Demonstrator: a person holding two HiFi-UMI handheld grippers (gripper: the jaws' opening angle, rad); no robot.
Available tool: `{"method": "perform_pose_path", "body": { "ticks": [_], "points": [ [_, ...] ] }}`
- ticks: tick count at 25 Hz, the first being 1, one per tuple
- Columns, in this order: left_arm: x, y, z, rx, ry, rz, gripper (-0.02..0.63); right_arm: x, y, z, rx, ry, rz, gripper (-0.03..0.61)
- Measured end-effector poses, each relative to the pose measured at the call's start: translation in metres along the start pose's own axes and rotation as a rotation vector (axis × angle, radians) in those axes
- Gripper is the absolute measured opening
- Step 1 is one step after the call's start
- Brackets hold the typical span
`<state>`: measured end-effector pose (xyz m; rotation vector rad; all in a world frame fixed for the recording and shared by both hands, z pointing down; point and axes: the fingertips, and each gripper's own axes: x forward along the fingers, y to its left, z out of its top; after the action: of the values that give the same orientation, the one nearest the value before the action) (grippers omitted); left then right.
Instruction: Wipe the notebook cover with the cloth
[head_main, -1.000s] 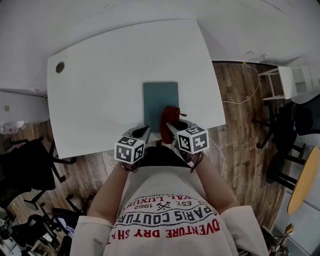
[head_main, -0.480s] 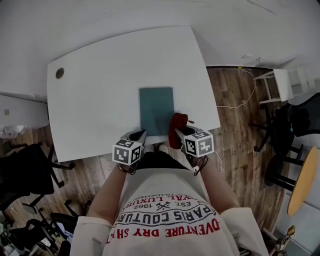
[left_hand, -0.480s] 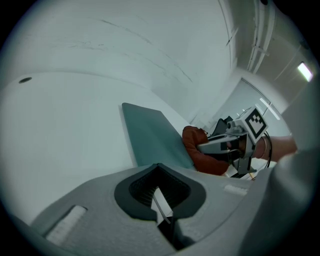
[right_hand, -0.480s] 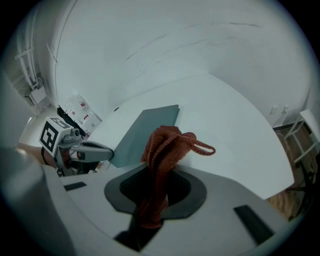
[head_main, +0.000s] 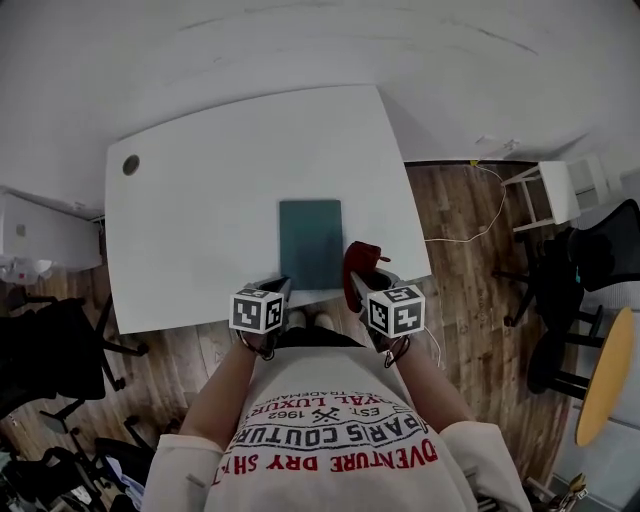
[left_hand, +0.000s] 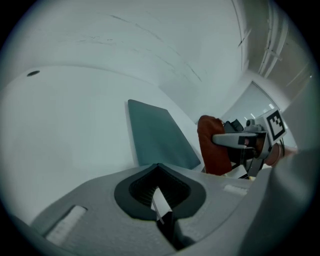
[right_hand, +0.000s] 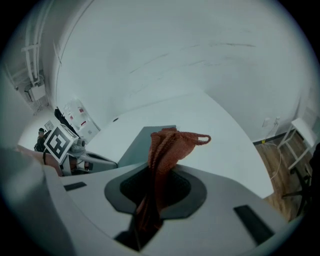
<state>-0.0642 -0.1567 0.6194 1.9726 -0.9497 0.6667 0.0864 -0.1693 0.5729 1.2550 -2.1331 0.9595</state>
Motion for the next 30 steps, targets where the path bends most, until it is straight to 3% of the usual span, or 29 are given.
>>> {"method": "perform_pose_path", "body": {
  "ticks": [3,6,12,18,24,27,30],
  "points": [
    [-0.007,-0.007,0.015,0.024,-0.03,0.007,0.009,-0.011,0.006,0.029,-0.032,-0.087,-0.017,0.077],
    [-0.025,-0.022,0.048,0.055,-0.125,-0.015,0.009,-0.029,0.01,0.064,-0.065,-0.208,-0.048,0.075],
    [-0.086,-0.051,0.133,0.163,-0.432,-0.009,0.009,-0.066,0.025,0.126,-0.176,-0.397,-0.082,0.075],
    [-0.159,-0.086,0.204,0.375,-0.704,0.075,0.009,-0.106,0.049,0.187,-0.315,-0.567,-0.091,0.075],
    [-0.216,-0.119,0.234,0.572,-0.866,0.161,0.009,-0.142,0.074,0.217,-0.348,-0.714,-0.067,0.075],
    [-0.242,-0.129,0.242,0.6,-0.947,0.2,0.009,-0.16,0.087,0.226,-0.383,-0.774,-0.057,0.075],
    [-0.255,-0.13,0.243,0.598,-0.971,0.223,0.009,-0.169,0.096,0.23,-0.439,-0.8,-0.068,0.075]
  ]
}}
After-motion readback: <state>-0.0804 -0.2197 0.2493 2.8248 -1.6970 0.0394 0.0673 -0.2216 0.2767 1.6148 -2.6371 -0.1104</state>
